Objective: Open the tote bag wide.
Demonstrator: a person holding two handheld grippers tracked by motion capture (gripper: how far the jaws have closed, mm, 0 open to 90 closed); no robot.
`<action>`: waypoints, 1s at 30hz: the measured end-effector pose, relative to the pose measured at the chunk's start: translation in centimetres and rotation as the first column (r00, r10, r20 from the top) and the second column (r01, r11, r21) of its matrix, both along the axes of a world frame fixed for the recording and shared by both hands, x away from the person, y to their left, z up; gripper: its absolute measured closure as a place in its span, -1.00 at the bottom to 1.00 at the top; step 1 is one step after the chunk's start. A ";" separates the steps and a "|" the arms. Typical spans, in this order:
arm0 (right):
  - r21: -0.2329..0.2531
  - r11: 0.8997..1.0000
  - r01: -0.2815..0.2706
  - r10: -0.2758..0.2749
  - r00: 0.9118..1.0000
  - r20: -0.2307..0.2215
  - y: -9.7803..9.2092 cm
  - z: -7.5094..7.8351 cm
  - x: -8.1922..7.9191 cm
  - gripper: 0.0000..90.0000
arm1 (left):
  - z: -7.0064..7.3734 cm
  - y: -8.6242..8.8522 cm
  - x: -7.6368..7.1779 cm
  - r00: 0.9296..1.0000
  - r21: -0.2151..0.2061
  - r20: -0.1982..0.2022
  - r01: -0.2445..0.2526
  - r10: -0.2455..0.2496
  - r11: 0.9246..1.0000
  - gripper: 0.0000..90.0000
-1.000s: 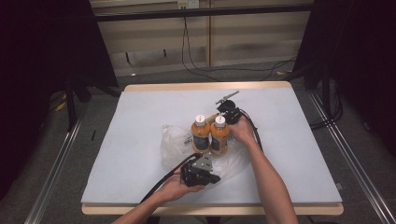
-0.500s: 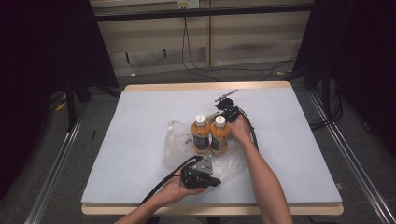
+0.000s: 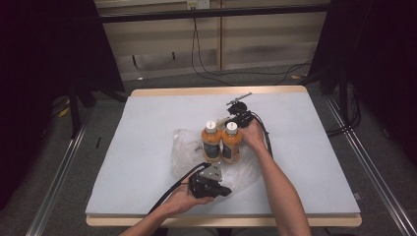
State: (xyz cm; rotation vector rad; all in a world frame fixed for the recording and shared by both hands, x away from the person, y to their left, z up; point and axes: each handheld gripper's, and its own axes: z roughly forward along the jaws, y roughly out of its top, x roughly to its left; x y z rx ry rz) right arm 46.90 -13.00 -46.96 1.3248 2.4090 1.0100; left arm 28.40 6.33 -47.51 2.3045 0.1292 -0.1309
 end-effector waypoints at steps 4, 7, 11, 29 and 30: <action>0.061 0.998 -0.025 0.024 0.999 0.022 -0.6 1.1 -0.7 1.00 | 0.8 0.3 0.2 1.000 -0.030 -0.004 -0.014 0.014 0.999 1.00; 0.063 0.997 -0.042 0.040 0.999 0.034 -0.9 1.7 -1.4 1.00 | 1.2 0.5 0.3 1.000 -0.064 0.001 -0.029 0.029 0.998 1.00; 0.092 0.995 -0.048 0.043 0.998 0.051 -1.5 2.4 -2.2 1.00 | 1.6 1.0 0.6 0.998 -0.082 0.009 -0.058 0.059 0.995 1.00; 0.117 0.992 -0.052 0.033 0.987 0.156 -5.7 4.9 -6.6 1.00 | 3.6 3.7 2.4 0.981 -0.185 0.006 -0.191 0.196 0.964 0.81; 0.127 0.991 -0.051 0.029 0.986 0.164 -6.1 5.0 -6.9 1.00 | 3.7 3.8 2.5 0.979 -0.194 0.006 -0.198 0.203 0.961 0.79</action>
